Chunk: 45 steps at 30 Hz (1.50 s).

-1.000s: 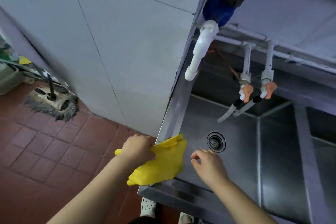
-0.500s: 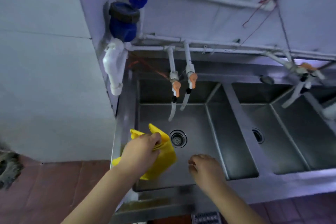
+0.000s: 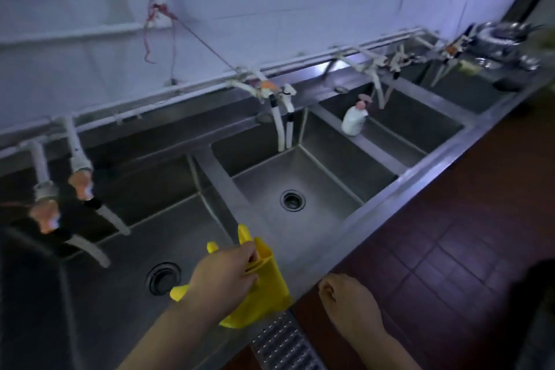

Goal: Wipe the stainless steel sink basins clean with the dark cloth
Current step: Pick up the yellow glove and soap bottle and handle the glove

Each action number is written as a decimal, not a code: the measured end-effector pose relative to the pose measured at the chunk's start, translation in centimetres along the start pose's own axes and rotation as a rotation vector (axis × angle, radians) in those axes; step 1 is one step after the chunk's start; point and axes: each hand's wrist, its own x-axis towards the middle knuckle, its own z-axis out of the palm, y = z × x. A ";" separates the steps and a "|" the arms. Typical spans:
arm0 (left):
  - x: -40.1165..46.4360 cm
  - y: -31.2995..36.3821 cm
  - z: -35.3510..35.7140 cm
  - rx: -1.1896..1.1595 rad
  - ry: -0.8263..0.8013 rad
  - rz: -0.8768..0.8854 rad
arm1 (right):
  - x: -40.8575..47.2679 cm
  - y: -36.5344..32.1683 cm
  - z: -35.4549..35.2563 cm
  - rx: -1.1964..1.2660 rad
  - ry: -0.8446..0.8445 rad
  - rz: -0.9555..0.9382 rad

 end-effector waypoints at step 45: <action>48.7 22.9 6.1 0.059 0.061 -0.507 | 60.0 24.7 -24.3 0.045 0.047 -0.255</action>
